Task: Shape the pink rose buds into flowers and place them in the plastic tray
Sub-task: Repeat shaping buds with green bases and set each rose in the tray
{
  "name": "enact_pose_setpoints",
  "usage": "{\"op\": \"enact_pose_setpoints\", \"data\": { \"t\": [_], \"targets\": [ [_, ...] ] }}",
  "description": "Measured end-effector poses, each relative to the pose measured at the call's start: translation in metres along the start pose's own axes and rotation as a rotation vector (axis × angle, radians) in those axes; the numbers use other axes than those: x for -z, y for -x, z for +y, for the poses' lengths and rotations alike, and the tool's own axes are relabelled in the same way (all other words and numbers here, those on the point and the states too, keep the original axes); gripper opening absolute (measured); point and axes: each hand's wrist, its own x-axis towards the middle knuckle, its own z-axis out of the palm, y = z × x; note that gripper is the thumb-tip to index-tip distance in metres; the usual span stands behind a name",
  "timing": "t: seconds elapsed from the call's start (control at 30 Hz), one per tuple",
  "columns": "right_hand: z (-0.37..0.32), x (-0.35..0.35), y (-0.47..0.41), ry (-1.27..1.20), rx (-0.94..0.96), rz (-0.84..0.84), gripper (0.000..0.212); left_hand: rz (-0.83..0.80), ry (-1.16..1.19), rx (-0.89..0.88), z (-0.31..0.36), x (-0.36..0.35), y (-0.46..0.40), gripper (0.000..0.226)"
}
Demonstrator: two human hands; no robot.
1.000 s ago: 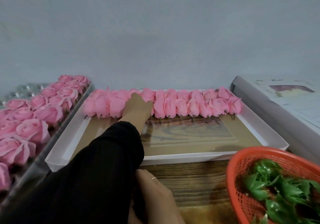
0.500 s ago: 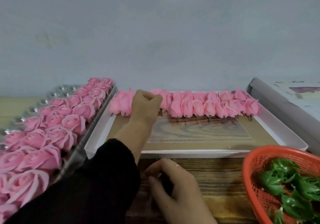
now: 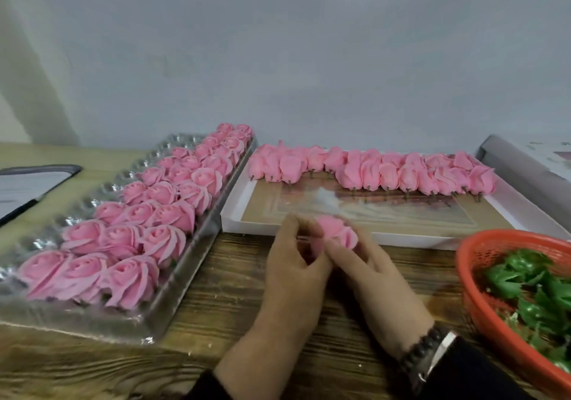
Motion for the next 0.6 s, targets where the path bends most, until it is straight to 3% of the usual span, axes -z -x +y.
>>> {"op": "enact_pose_setpoints", "data": {
  "t": [0.2, 0.33, 0.47, 0.6],
  "targets": [
    [-0.001, 0.003, -0.008, -0.150, -0.013, 0.068, 0.069, -0.151, -0.117, -0.066, -0.006, 0.001, -0.004, 0.017],
    [0.000, 0.001, -0.010, -0.187, -0.015, 0.153, 0.031, -0.197, -0.126, -0.048, -0.010, 0.000, -0.001, 0.020],
    [0.001, -0.002, -0.012, -0.178, 0.000, 0.180, 0.015, -0.220, -0.104, 0.016, -0.010, -0.003, -0.001, 0.029],
    [-0.001, -0.004, -0.011, -0.056, 0.100, 0.147, 0.032, -0.270, -0.012, 0.210, -0.014, 0.001, -0.003, 0.041]
  ]
}}
